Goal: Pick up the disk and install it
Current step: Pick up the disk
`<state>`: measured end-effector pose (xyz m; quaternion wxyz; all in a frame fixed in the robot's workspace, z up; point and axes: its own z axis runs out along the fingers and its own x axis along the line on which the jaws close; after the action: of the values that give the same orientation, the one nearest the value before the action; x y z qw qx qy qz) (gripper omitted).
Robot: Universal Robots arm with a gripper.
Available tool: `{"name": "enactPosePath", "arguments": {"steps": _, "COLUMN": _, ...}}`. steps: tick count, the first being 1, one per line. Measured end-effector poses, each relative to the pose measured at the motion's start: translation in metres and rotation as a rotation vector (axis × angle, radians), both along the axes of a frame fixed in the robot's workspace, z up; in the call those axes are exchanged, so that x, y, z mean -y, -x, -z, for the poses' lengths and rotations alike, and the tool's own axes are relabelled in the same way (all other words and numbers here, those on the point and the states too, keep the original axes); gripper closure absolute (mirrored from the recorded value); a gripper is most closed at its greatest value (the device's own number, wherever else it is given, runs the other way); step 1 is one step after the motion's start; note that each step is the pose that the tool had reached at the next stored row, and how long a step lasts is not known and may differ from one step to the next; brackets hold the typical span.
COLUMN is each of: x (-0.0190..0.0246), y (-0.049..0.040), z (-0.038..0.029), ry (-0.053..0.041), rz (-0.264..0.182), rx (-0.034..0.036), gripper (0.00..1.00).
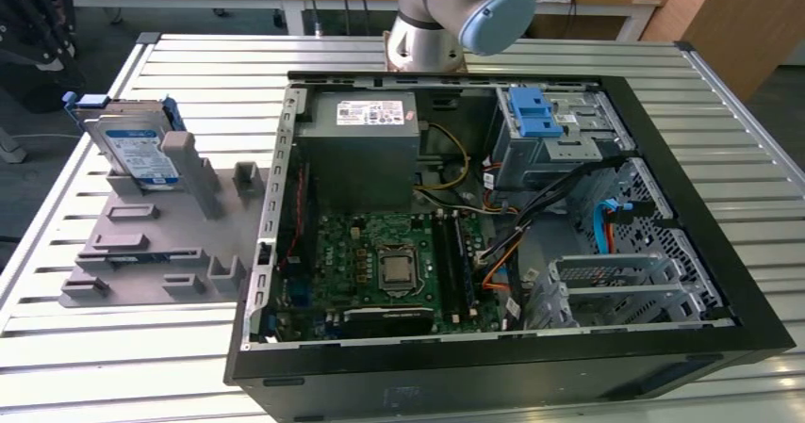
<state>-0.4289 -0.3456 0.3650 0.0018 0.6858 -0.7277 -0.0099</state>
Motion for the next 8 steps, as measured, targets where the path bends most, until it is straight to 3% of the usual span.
{"name": "enactPosePath", "arguments": {"steps": 3, "x": 0.0, "y": 0.0, "z": 0.0, "ry": 0.0, "rz": 0.0, "rx": 0.0, "gripper": 0.89}}
{"name": "enactPosePath", "arguments": {"steps": 5, "x": 0.0, "y": 0.0, "z": 0.0, "ry": 0.0, "rz": 0.0, "rx": 0.0, "gripper": 0.83}}
{"name": "enactPosePath", "arguments": {"steps": 7, "x": 0.0, "y": 0.0, "z": 0.0, "ry": 0.0, "rz": 0.0, "rx": 0.0, "gripper": 0.71}}
{"name": "enactPosePath", "arguments": {"steps": 8, "x": 0.0, "y": 0.0, "z": 0.0, "ry": -0.0001, "rz": 0.0, "rx": 0.0, "gripper": 0.71}}
